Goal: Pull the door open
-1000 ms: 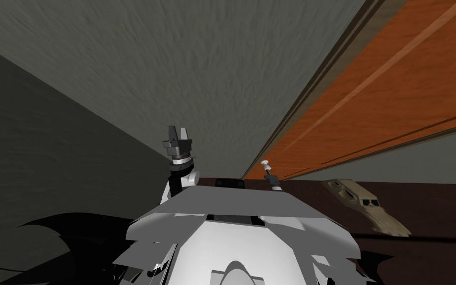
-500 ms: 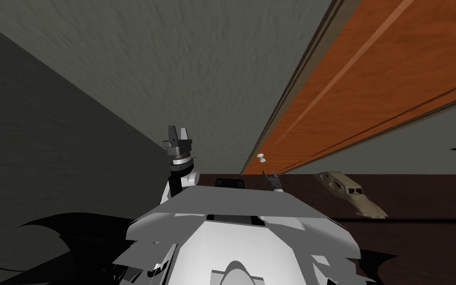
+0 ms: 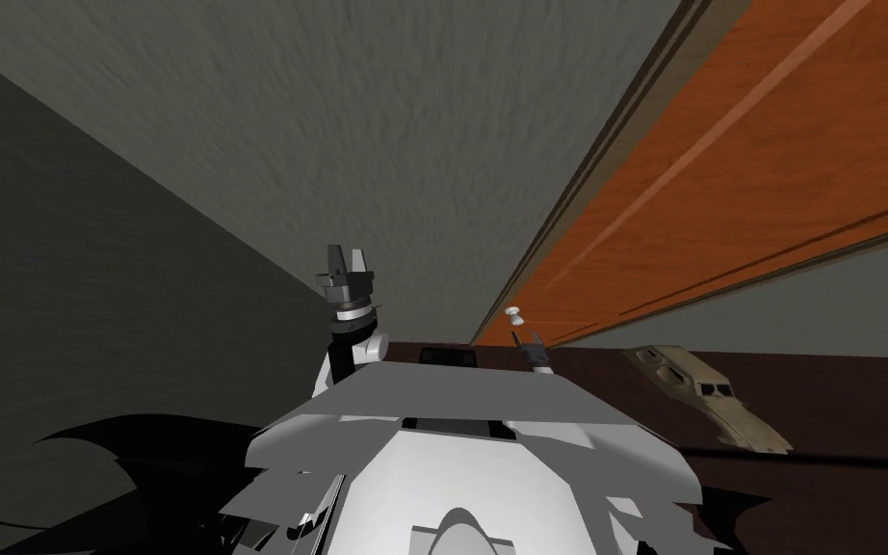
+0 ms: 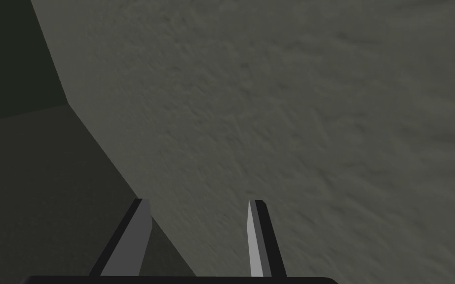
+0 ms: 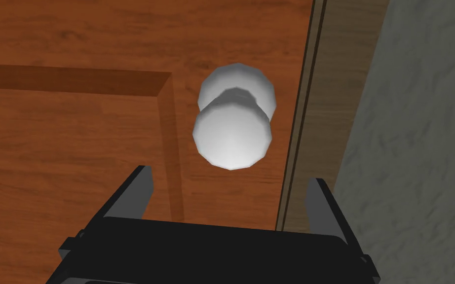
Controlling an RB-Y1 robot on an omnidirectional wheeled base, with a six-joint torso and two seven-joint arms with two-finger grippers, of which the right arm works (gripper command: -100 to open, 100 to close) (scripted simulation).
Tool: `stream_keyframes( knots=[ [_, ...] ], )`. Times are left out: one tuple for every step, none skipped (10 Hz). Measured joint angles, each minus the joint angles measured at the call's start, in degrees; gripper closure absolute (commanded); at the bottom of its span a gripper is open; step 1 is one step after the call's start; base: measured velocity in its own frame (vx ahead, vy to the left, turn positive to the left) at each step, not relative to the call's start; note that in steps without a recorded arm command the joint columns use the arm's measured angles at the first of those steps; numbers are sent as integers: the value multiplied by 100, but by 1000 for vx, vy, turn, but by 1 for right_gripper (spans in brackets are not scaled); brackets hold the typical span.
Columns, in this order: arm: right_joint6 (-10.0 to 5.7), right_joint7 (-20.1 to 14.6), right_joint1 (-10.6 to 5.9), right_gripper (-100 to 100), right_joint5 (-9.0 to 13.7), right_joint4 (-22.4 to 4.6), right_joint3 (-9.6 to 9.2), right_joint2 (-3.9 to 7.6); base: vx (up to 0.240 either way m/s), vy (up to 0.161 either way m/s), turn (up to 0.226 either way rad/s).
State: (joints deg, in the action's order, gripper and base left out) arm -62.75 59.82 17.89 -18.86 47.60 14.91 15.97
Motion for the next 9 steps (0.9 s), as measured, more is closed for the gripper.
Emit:
stream_keyframes(
  knots=[
    [20, 9, -31, -100, 11, -11, 32, -11, 208, 6, 79],
    [47, 12, -53, -100, 22, -11, 64, -20, 197, 5, 70],
    [42, 24, -85, -100, 36, -63, 97, -24, 86, 1, 16],
    [38, 27, -92, 100, 38, -69, 101, -24, -9, -4, -19],
    [48, 25, -93, 100, 43, -65, 112, -11, -29, -11, 1],
    [49, 26, -97, 100, 42, -58, 110, -11, -25, -4, 13],
    [53, 28, -96, 100, 39, -60, 107, -11, -17, -1, -1],
    [55, 27, -93, 100, 37, -64, 104, -12, -9, 0, -6],
    [56, 25, -88, 100, 36, -67, 103, -14, 0, 0, 0]
  ],
)
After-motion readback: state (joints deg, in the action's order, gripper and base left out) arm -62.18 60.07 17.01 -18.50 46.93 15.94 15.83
